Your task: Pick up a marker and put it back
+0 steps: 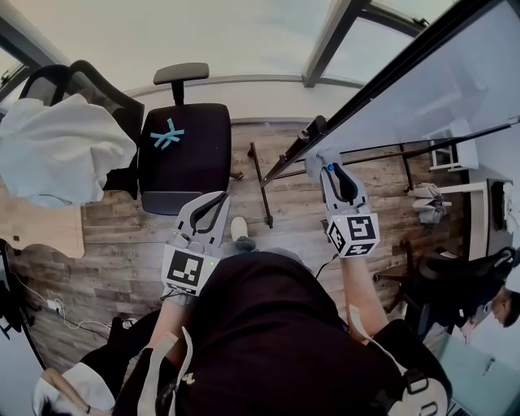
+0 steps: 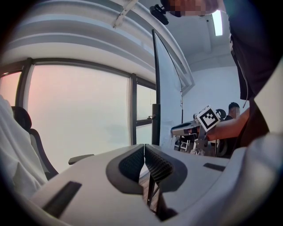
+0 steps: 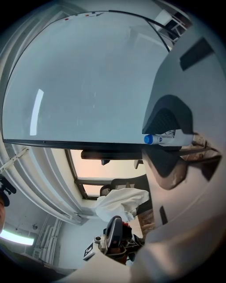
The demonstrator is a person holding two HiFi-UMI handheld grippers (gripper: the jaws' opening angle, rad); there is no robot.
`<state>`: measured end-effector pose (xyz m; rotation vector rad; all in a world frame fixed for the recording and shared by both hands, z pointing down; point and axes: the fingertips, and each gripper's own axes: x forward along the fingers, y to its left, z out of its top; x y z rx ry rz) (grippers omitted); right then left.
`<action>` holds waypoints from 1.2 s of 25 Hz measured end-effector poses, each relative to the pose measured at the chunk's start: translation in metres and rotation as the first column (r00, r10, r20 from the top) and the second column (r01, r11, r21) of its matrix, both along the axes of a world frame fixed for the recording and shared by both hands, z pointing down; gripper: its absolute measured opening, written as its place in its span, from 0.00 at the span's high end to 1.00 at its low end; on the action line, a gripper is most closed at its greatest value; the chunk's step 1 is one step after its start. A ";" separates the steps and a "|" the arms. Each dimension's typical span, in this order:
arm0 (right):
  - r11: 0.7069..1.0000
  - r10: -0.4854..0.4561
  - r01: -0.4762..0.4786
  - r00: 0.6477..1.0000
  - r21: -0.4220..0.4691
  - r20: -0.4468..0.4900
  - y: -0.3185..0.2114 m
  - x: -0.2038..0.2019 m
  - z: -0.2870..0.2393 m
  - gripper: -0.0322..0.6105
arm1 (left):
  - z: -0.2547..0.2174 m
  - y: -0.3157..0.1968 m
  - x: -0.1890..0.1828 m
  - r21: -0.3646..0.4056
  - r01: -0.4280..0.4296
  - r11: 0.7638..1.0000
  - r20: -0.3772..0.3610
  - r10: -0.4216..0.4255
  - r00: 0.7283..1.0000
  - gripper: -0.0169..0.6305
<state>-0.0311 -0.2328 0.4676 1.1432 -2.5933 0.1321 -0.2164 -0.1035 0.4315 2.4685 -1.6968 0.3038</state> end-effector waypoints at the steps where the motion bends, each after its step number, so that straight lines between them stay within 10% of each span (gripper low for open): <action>1: 1.000 0.003 -0.003 1.000 0.003 0.002 0.000 0.001 -0.002 0.80 | -0.001 -0.001 0.000 0.005 -0.003 1.000 -0.001 0.003 1.000 0.96; 18: 0.992 0.074 -0.082 0.994 0.092 0.084 0.018 0.028 -0.070 0.79 | -0.017 -0.025 0.035 0.012 -0.155 0.988 -0.014 0.155 0.988 0.96; 30: 0.952 0.265 -0.278 0.958 0.131 0.106 0.053 0.102 -0.105 0.79 | -0.037 -0.050 0.112 0.054 -0.386 0.921 -0.021 0.387 0.922 0.96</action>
